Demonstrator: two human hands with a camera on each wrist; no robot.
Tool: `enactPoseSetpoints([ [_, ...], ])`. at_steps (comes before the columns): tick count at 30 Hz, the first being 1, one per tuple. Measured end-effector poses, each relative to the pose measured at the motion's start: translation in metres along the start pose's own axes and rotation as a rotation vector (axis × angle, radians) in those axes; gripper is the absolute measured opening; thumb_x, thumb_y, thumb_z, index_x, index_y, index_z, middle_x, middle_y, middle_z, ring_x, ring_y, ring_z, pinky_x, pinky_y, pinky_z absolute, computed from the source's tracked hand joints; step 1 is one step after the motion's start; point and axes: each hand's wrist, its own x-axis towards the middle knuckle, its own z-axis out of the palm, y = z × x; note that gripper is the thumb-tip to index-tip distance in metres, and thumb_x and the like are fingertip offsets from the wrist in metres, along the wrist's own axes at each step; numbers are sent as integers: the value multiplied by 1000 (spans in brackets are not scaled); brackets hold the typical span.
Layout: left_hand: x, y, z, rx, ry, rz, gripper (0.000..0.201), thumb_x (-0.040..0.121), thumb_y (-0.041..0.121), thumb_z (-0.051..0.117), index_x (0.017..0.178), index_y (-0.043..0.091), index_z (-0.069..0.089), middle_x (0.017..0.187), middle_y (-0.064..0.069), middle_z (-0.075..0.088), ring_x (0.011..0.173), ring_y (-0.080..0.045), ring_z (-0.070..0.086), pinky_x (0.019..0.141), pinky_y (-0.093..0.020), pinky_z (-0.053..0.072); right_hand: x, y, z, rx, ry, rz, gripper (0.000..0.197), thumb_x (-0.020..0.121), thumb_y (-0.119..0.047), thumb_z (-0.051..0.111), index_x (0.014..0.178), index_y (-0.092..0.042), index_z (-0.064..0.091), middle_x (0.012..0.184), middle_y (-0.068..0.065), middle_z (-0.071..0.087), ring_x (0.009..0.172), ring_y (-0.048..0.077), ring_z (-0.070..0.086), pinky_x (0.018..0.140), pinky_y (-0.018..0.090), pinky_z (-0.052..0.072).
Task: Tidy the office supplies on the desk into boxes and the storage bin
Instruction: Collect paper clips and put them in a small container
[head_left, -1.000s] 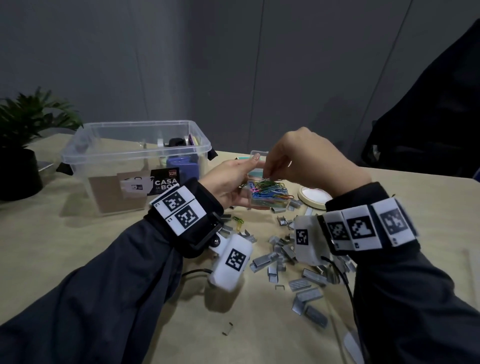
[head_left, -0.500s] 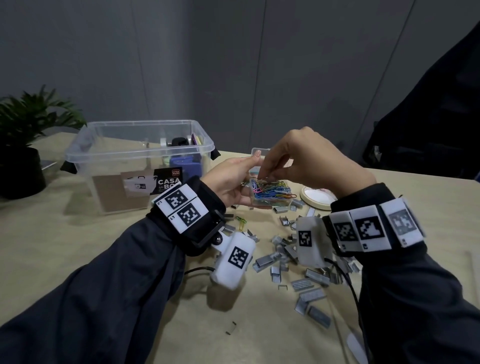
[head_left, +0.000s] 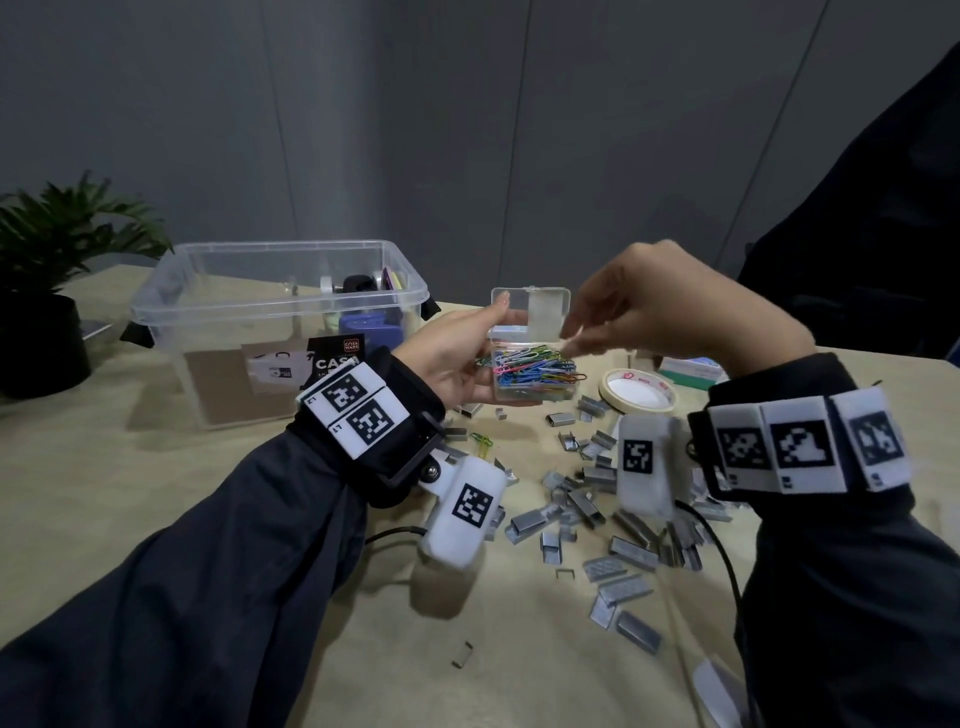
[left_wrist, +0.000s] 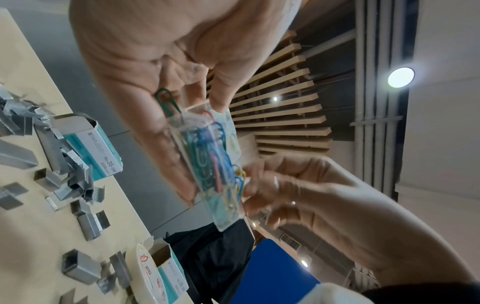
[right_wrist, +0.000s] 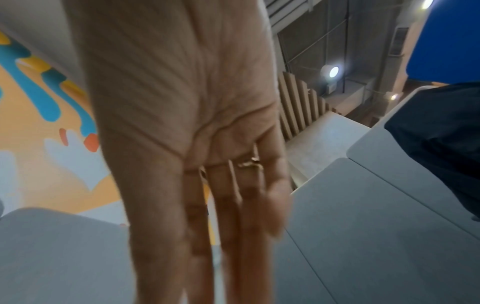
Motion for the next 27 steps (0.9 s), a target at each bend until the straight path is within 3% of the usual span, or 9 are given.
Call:
enactPoseSetpoints([
  [2, -1, 2, -1, -6, 12, 5, 34, 100, 41, 44, 105, 14, 65, 88, -12, 68, 73, -25, 70, 66, -44, 61, -3, 2, -2, 31, -118, 74, 18, 71, -29, 87, 86, -26, 77, 70, -9, 74, 65, 2, 68, 60, 19, 54],
  [5, -3, 3, -2, -14, 14, 0, 34, 100, 40, 45, 106, 13, 64, 90, -13, 68, 71, -25, 70, 59, -39, 61, -3, 6, 3, 133, -140, 118, 22, 71, -17, 87, 89, -17, 74, 72, -4, 74, 56, -3, 66, 49, 10, 46],
  [9, -7, 5, 1, -35, 15, 14, 28, 93, 24, 61, 110, 3, 62, 103, -19, 66, 80, -30, 69, 58, -41, 61, -1, 5, 8, 206, -142, 149, 20, 74, -4, 83, 89, -9, 72, 72, 0, 75, 67, 9, 73, 66, 23, 59],
  [11, -8, 4, 3, -51, 16, 30, 33, 87, 15, 68, 115, 0, 61, 107, -21, 65, 81, -31, 69, 59, -41, 61, 1, 5, 9, 207, -120, 159, 19, 74, -3, 83, 89, -8, 72, 72, 1, 75, 68, 11, 73, 67, 23, 60],
  [16, -5, 0, 4, -99, 29, 89, 36, 82, 2, 70, 115, -3, 58, 77, -14, 71, 63, -23, 71, 54, -37, 60, 4, 3, 13, 170, -22, 161, 23, 78, -1, 78, 100, -4, 71, 76, 4, 75, 63, 9, 72, 62, 20, 58],
  [19, -7, 0, 6, -115, 43, 103, 19, 80, 1, 71, 95, 2, 60, 62, -9, 71, 56, -21, 70, 51, -34, 59, 8, 0, 17, 154, 25, 179, 25, 82, 0, 75, 106, -3, 70, 78, 10, 75, 69, 17, 74, 74, 36, 62],
  [21, -7, -1, 6, -113, 60, 124, 22, 77, 0, 74, 92, 4, 59, 72, -12, 73, 61, -23, 72, 53, -34, 60, 10, -2, 19, 156, 41, 194, 26, 83, 1, 73, 108, -2, 70, 79, 12, 75, 73, 21, 74, 76, 43, 61],
  [24, -6, -3, 6, -103, 65, 153, 37, 71, -2, 78, 102, 3, 58, 102, -22, 69, 79, -30, 72, 63, -38, 62, 12, -4, 21, 143, 54, 192, 31, 86, 2, 66, 116, -4, 68, 84, 13, 74, 76, 24, 74, 74, 44, 62],
  [27, -6, -6, 7, -107, 64, 162, 42, 69, -3, 78, 106, 3, 58, 100, -20, 69, 73, -27, 73, 61, -34, 61, 13, -7, 24, 136, 49, 189, 33, 88, 2, 60, 119, -7, 67, 90, 14, 73, 78, 27, 73, 72, 45, 62],
])
